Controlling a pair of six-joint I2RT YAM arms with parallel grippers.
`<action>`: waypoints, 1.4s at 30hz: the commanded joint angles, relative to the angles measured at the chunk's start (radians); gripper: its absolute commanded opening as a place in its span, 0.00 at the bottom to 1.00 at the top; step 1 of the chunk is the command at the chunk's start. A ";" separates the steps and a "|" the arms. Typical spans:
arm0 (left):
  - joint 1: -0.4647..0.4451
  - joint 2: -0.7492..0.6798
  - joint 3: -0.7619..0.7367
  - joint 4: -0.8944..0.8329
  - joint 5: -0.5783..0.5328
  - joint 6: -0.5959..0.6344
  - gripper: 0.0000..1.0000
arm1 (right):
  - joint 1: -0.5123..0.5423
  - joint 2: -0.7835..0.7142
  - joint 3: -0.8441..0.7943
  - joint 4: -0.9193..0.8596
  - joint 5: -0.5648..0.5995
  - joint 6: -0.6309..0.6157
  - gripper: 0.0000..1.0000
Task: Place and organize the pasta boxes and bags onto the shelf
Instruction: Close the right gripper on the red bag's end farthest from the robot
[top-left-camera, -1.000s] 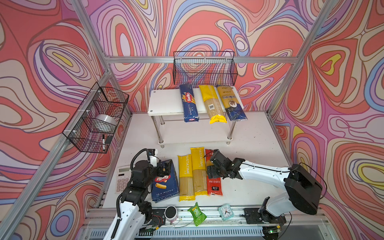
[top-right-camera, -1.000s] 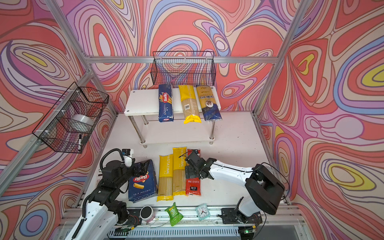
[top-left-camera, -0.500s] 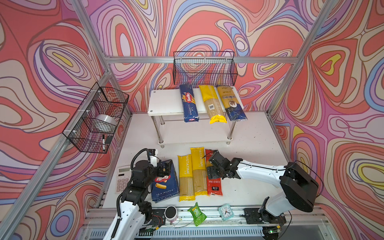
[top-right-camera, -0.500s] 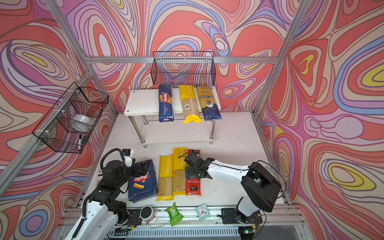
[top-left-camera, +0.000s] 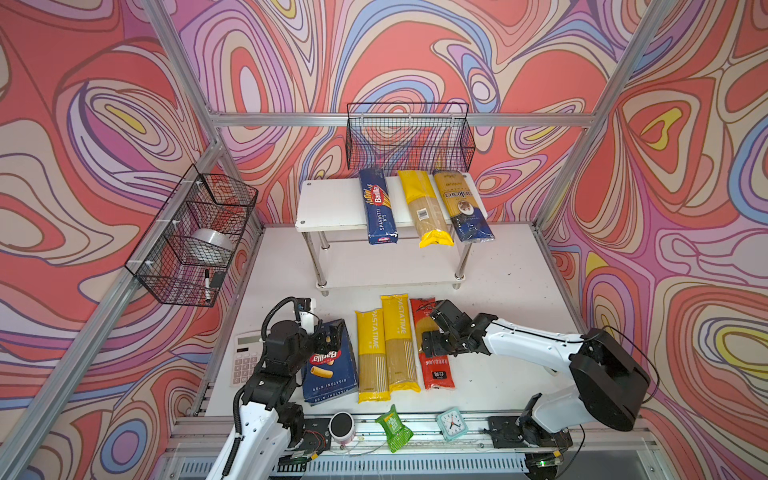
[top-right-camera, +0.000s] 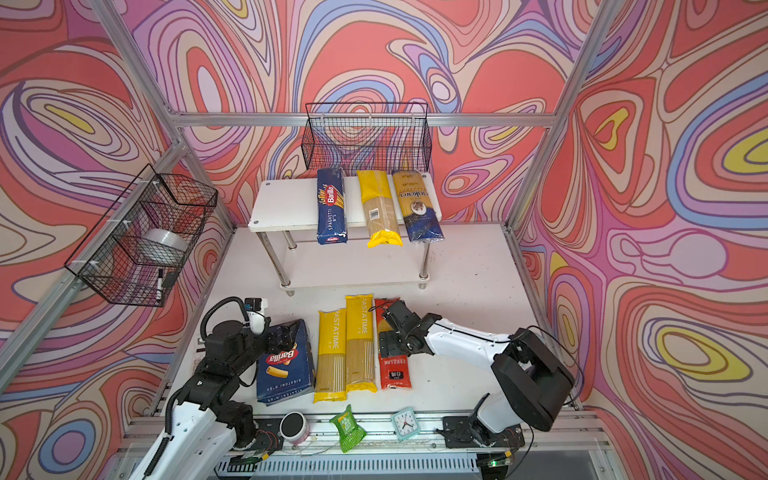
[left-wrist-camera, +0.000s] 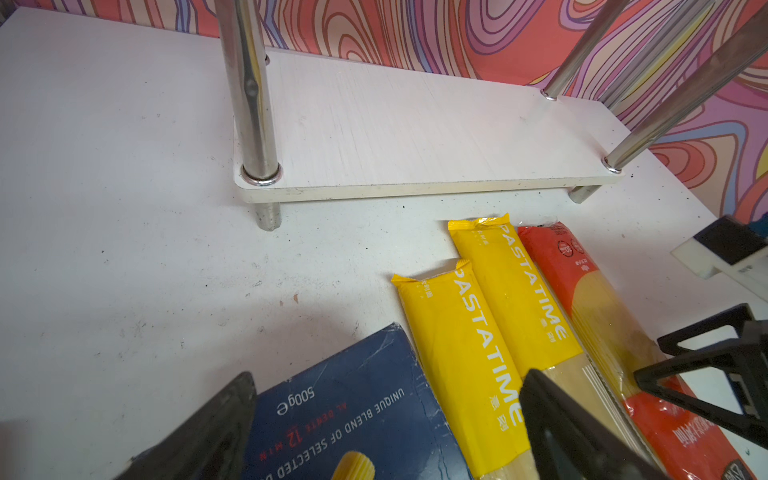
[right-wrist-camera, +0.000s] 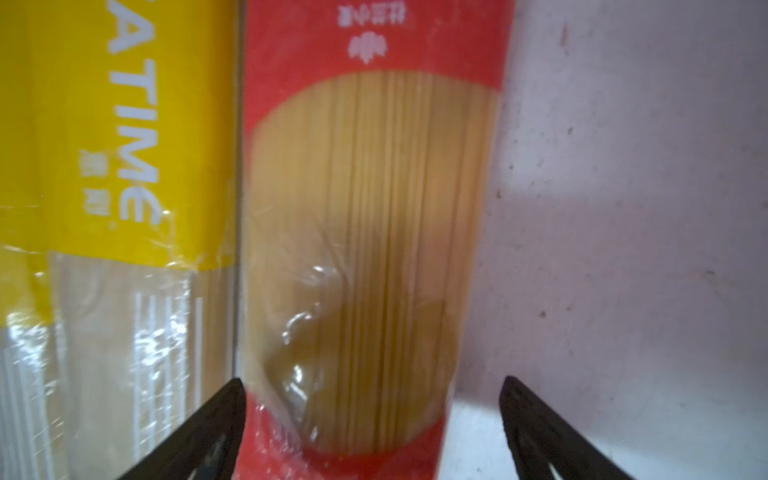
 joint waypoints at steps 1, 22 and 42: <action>-0.005 -0.001 -0.002 0.001 0.007 0.009 1.00 | 0.000 -0.040 -0.011 0.039 -0.035 -0.065 0.98; -0.004 0.000 -0.002 0.001 0.005 0.009 1.00 | 0.058 0.117 0.029 0.032 0.075 0.017 0.98; -0.005 0.000 -0.001 0.001 0.001 0.008 1.00 | 0.088 0.184 0.072 -0.065 0.152 0.094 0.92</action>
